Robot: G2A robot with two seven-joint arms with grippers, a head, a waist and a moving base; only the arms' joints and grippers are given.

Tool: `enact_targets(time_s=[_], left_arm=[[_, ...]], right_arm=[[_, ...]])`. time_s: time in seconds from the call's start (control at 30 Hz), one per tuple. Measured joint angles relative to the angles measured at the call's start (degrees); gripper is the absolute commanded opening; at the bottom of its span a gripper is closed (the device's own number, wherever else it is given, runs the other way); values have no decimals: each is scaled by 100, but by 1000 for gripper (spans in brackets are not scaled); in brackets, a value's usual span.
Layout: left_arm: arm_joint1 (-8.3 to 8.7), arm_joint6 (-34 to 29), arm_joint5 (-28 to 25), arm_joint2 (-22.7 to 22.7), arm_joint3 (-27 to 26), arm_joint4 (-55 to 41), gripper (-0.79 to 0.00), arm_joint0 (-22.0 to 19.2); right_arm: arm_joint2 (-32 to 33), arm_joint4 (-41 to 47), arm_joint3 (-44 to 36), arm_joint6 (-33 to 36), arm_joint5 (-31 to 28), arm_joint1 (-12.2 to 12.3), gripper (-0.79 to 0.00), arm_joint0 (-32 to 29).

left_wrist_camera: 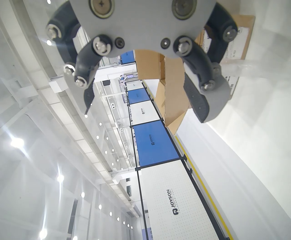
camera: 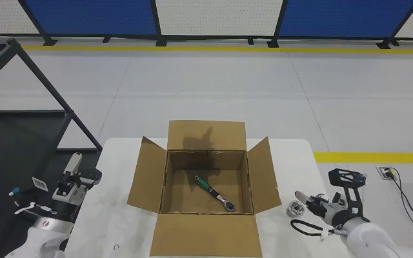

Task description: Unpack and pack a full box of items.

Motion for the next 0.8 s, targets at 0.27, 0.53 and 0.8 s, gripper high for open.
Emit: enact_targets(time_s=[0.27,0.53,0.8], left_arm=[[0,0,0,0,0,0,0,0],[0,0,0,0,0,0,0,0],[0,0,0,0,0,0,0,0]], right_arm=[[-398,1080,-369,-351,-740,79,0,293],[-1489,475,-370,-67,-691,120,0,891],[-1456,548,-370,-74,-707,119,0,882]])
